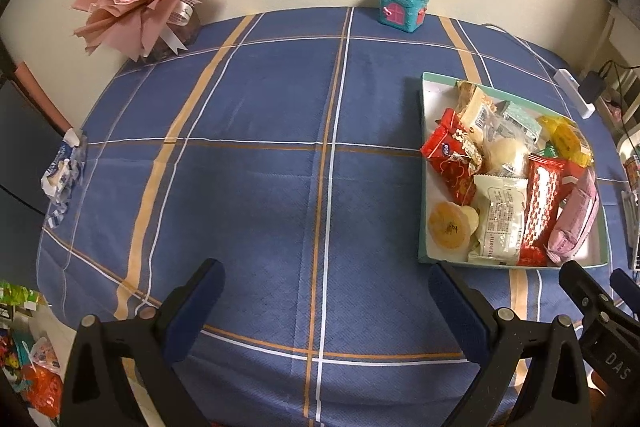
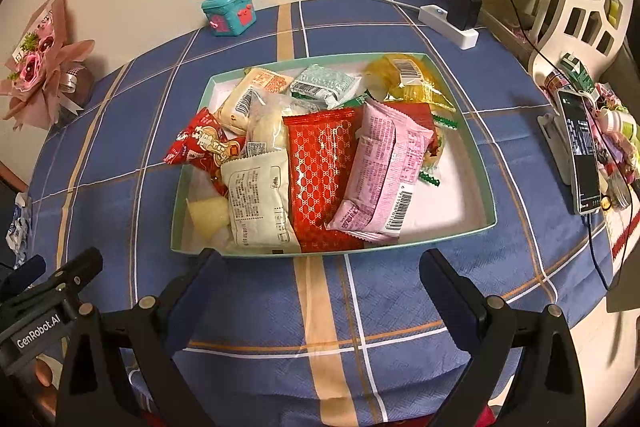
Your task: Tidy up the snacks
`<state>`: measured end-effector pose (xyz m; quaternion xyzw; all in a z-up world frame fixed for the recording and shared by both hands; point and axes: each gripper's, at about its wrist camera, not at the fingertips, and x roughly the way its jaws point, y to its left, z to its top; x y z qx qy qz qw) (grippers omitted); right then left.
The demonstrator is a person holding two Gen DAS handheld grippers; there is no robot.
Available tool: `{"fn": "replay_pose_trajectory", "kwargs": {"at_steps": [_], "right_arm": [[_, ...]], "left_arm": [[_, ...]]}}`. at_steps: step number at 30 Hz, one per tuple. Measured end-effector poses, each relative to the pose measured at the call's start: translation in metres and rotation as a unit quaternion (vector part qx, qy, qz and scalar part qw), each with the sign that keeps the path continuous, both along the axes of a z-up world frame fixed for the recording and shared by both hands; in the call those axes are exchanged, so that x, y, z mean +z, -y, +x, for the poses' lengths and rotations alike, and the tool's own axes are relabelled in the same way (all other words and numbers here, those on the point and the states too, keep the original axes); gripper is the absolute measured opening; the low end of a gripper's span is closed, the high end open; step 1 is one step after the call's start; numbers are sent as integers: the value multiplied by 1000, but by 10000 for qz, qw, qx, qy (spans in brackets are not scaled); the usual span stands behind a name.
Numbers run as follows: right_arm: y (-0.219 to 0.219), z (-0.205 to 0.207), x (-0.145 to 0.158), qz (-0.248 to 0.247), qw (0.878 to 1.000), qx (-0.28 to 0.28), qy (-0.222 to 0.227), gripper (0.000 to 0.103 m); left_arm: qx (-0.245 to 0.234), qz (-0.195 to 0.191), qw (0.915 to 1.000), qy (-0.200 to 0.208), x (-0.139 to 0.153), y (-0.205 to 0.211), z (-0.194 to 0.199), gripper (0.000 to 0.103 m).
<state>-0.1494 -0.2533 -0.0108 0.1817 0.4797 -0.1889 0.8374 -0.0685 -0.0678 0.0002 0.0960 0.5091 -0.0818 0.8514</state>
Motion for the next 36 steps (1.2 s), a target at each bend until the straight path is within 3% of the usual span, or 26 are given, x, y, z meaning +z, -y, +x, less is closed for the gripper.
{"fn": "replay_pose_trajectory", "kwargs": {"at_steps": [36], "right_arm": [[2,-1,3,-23,10000,-22,38,99]], "left_arm": [[168,185,9997,-3,-2,-2,2,103]]}}
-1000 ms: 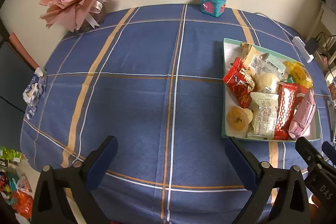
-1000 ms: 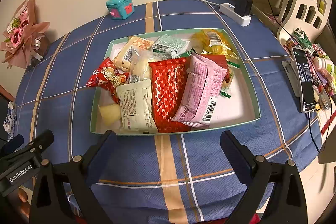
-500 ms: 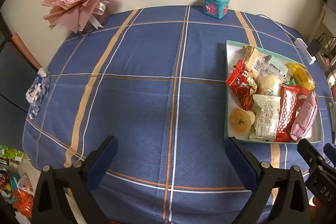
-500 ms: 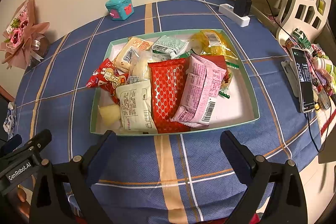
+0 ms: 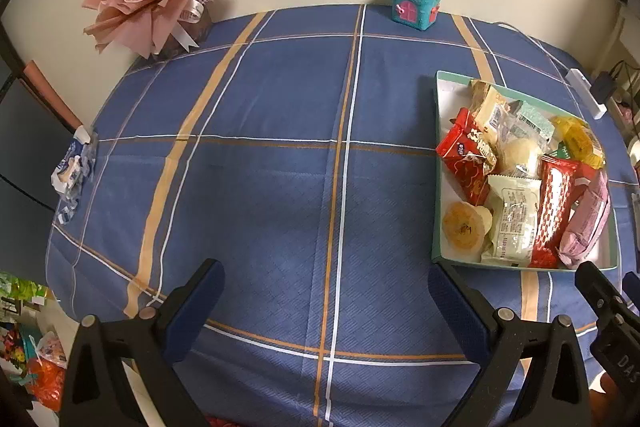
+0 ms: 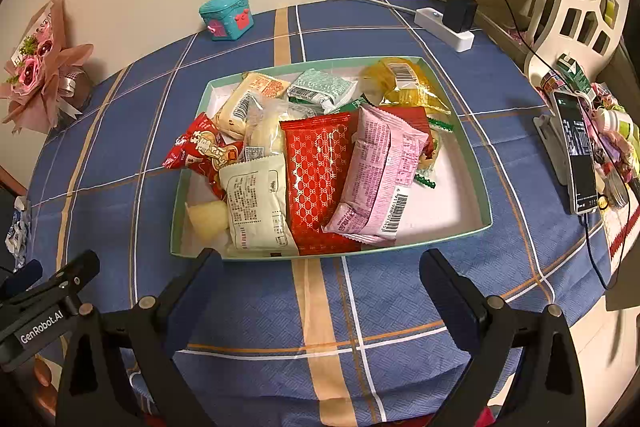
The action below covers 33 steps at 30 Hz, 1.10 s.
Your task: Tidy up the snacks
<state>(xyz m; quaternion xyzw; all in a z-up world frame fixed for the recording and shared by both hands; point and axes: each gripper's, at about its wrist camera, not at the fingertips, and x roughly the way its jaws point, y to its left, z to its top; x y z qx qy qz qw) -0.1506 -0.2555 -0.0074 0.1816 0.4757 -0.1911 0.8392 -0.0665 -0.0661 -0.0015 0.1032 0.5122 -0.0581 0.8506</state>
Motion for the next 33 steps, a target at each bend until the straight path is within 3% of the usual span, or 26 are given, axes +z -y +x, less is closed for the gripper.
{"fn": "replay_pose_trajectory", "kwargs": {"at_steps": [33], "right_arm": [[1,0,0,-3,10000,0,-8,99]], "left_arm": [[23,13,10000,-72,-5,-4,1,103]]}}
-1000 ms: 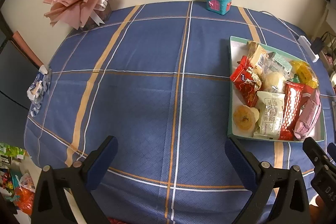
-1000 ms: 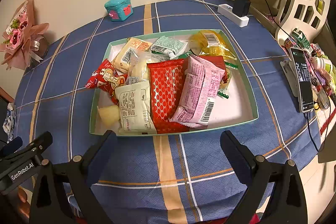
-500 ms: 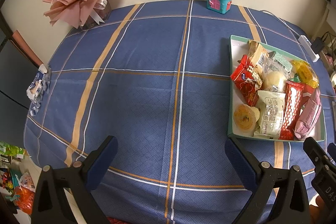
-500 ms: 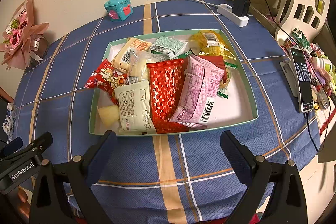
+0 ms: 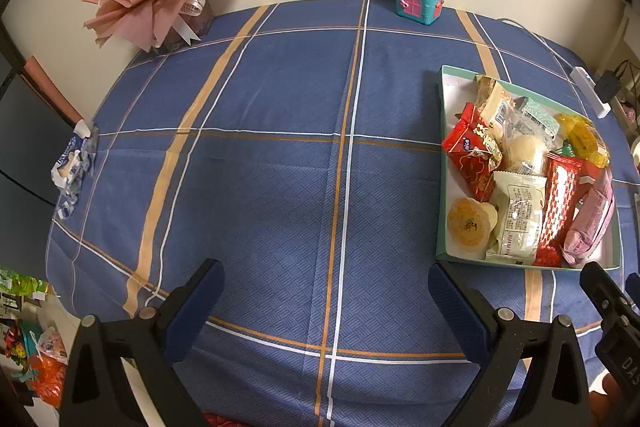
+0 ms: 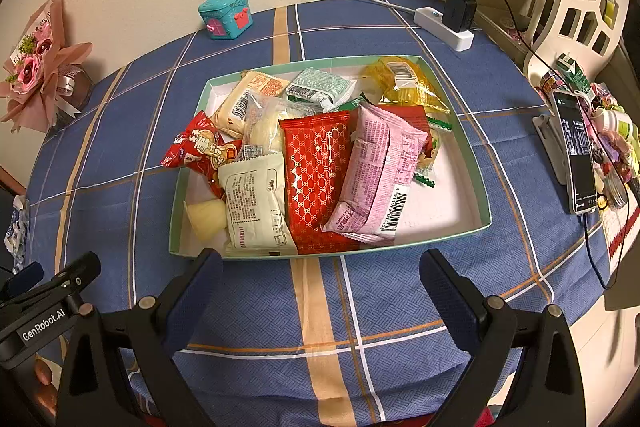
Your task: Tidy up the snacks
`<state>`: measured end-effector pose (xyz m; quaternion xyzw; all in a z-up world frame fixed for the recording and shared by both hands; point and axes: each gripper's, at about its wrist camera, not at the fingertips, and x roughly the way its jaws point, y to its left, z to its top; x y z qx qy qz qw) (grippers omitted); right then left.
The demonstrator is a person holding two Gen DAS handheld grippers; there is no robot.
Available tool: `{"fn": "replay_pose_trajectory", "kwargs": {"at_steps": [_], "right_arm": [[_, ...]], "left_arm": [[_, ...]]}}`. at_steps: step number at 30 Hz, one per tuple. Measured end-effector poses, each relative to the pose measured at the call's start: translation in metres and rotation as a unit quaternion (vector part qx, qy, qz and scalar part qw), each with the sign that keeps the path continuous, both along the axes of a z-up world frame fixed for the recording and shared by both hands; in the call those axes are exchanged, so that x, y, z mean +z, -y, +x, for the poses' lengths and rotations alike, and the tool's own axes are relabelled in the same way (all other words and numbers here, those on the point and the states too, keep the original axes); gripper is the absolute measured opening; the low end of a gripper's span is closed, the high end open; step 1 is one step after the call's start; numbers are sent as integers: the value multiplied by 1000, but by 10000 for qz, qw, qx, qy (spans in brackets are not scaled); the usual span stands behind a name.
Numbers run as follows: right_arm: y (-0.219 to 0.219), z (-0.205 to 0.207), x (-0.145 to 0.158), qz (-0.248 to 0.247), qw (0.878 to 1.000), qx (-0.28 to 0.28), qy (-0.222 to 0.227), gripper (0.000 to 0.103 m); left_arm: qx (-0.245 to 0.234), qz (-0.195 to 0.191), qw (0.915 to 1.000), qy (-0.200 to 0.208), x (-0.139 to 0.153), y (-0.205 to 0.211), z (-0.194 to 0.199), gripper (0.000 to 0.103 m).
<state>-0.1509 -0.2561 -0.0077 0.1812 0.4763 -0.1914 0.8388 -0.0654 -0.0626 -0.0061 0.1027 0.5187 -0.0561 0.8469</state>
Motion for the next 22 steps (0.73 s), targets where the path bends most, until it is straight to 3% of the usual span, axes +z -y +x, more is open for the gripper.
{"fn": "replay_pose_trajectory", "kwargs": {"at_steps": [22], "right_arm": [[1,-1,2,-16,10000,9,30,99]], "left_arm": [[-131,15,9997,189,7,2,-5,103]]}}
